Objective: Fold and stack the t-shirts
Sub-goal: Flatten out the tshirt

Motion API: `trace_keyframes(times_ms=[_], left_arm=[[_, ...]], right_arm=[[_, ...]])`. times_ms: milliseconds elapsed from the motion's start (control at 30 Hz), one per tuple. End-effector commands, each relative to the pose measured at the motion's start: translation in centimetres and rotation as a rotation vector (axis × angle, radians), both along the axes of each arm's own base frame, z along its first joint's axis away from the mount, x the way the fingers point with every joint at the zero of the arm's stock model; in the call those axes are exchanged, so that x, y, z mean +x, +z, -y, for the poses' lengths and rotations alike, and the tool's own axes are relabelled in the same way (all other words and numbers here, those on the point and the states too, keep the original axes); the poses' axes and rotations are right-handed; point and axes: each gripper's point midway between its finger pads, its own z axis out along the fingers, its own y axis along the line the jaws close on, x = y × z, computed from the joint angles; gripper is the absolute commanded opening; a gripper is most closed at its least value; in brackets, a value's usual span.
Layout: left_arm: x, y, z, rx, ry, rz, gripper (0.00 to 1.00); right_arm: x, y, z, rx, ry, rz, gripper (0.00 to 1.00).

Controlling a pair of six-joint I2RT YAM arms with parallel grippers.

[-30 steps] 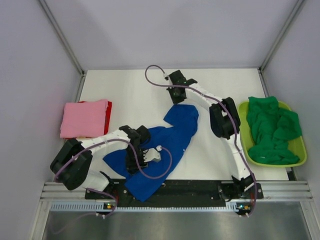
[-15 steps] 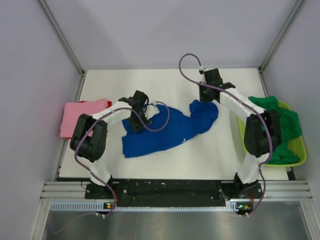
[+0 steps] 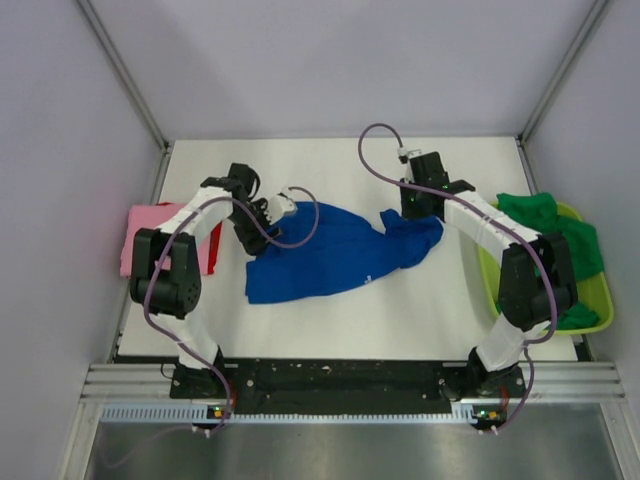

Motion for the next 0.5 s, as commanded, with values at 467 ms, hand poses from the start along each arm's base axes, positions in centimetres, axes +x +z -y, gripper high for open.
trace_keyframes(times_ms=[467], left_arm=[[-4.2, -5.9, -1.2, -0.031, -0.090, -0.282, 0.63]], right_arm=[[0.8, 2.8, -0.7, 0.028, 0.032, 0.088, 0.00]])
